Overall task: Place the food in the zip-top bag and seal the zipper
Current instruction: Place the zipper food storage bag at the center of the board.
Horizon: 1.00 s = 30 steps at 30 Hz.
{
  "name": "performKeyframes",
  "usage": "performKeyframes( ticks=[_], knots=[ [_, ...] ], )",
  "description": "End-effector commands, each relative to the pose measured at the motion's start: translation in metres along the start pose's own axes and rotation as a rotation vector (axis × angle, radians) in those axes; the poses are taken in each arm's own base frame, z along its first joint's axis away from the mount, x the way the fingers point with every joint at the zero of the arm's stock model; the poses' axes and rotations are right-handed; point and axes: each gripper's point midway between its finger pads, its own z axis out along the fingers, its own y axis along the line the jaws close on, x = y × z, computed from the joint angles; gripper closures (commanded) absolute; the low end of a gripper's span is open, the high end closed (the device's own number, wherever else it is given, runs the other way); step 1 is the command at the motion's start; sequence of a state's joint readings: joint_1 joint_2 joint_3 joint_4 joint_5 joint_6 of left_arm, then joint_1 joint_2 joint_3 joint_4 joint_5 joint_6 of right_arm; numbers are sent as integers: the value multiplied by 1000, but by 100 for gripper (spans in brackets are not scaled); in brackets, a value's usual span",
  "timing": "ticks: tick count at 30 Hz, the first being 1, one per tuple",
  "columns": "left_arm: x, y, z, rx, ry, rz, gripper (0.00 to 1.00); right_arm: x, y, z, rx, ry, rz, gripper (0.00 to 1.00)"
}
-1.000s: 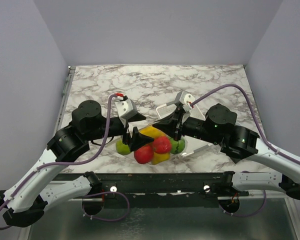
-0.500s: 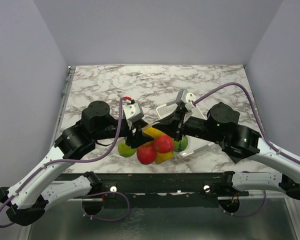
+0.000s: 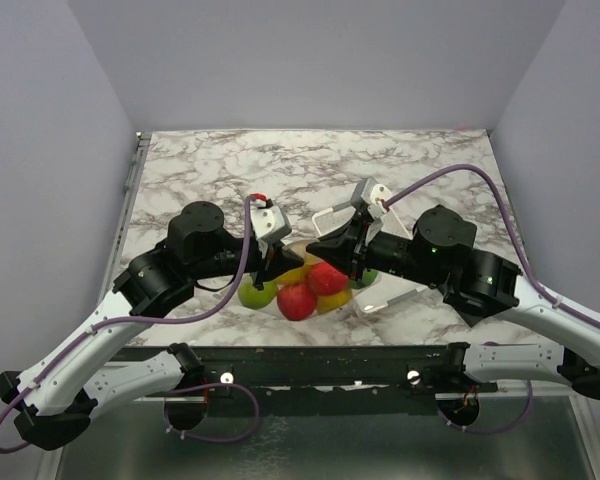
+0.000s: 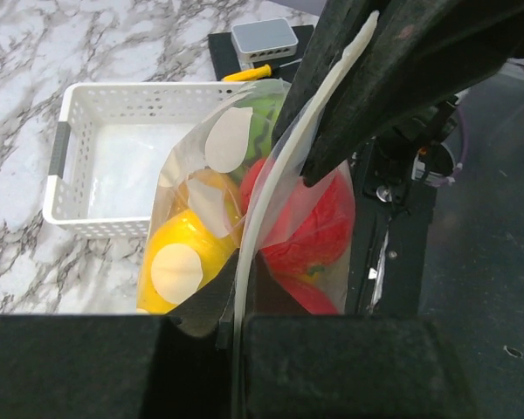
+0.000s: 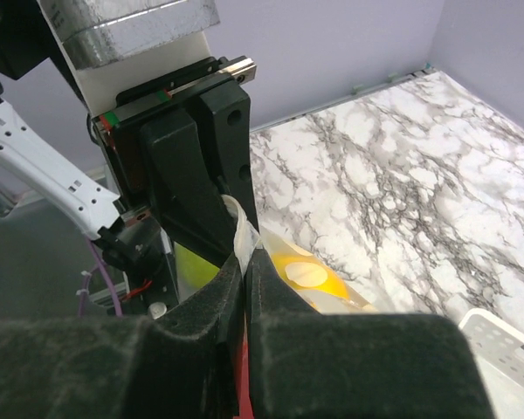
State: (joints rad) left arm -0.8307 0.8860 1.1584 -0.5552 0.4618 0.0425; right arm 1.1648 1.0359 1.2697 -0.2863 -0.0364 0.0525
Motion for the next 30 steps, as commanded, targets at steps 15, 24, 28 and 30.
performKeyframes(
  ticks=[15, 24, 28, 30],
  knots=[
    [-2, 93, -27, -547, 31, 52, 100, -20, -57, -46, 337, -107, 15, 57],
    [-3, 147, -44, -859, 63, 100, 100, -2, -63, -47, 372, -70, 15, 56],
    [-2, 170, -49, -996, 114, 142, 100, 5, -64, -46, 377, -54, 17, 56],
    [-4, 180, -53, -1061, 129, 171, 100, 7, -64, -47, 378, -53, 17, 56]
  ],
)
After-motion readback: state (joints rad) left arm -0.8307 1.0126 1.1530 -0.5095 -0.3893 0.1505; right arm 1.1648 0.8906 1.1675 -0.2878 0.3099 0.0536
